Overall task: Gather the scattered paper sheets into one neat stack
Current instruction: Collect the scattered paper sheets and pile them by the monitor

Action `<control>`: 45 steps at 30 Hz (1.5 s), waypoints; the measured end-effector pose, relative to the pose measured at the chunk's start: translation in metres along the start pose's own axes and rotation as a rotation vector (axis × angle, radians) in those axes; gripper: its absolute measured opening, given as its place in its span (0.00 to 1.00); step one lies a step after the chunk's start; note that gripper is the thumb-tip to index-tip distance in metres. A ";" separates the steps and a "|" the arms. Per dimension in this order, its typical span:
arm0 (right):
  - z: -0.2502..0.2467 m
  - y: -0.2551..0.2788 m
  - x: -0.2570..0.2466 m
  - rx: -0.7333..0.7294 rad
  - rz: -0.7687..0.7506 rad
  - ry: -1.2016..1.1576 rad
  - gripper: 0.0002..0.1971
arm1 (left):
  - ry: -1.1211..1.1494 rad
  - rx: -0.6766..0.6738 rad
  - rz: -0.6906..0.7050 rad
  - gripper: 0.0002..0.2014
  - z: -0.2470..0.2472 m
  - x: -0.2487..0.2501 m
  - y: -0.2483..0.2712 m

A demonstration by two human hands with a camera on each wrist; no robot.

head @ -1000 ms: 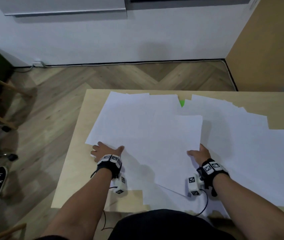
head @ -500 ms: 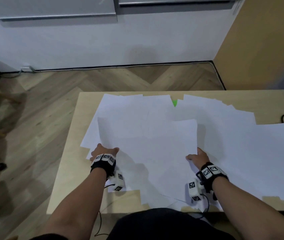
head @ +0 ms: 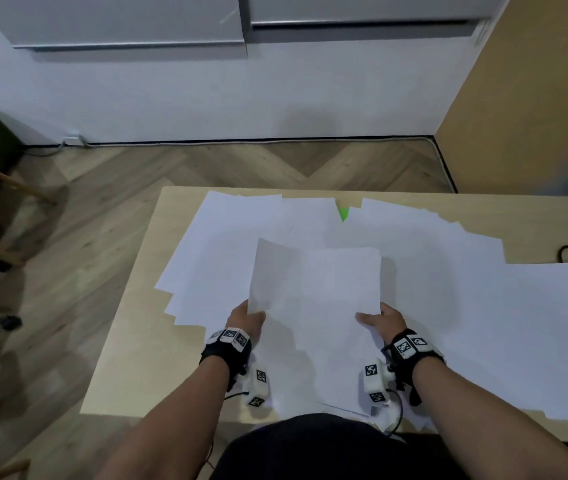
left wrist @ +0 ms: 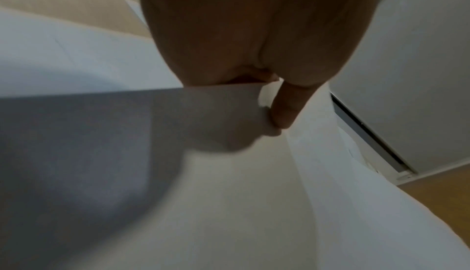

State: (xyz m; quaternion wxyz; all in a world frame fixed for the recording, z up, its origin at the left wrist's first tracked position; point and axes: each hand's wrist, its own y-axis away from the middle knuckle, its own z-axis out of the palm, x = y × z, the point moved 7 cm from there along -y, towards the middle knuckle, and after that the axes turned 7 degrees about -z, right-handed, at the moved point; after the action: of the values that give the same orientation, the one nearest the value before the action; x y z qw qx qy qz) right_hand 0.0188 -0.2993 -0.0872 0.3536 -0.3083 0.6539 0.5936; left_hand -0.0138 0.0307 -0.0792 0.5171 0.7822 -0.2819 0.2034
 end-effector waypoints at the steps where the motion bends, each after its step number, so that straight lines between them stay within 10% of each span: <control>1: 0.003 -0.003 0.004 -0.009 -0.003 0.015 0.14 | 0.019 -0.021 0.002 0.12 0.009 -0.001 0.000; 9: 0.020 -0.024 0.015 -0.056 -0.006 0.030 0.13 | 0.082 -0.060 -0.023 0.29 0.040 0.013 0.004; 16: 0.019 -0.019 0.007 -0.128 0.056 -0.041 0.18 | -0.097 -0.351 -0.002 0.25 0.081 0.025 0.019; 22: -0.009 -0.032 0.018 -0.040 0.091 0.039 0.26 | -0.322 0.020 0.055 0.11 0.066 0.026 0.019; 27: -0.029 -0.006 -0.009 0.003 0.117 0.028 0.19 | -0.235 0.267 0.101 0.12 0.035 0.030 0.011; 30: -0.050 -0.014 -0.002 0.071 0.123 0.052 0.34 | -0.493 0.461 0.113 0.22 0.010 0.032 -0.001; 35: -0.065 -0.076 0.053 0.013 0.037 0.018 0.40 | -0.621 0.356 0.000 0.53 -0.011 0.016 -0.031; 45: -0.017 -0.015 -0.012 0.141 0.056 0.203 0.24 | -0.736 0.315 0.025 0.42 -0.015 0.031 -0.035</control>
State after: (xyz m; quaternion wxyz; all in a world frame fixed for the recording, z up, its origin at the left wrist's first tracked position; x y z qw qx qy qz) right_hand 0.0360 -0.3176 -0.0847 0.2898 -0.3226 0.7349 0.5214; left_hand 0.0318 0.0482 -0.0787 0.2528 0.8691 -0.4230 -0.0432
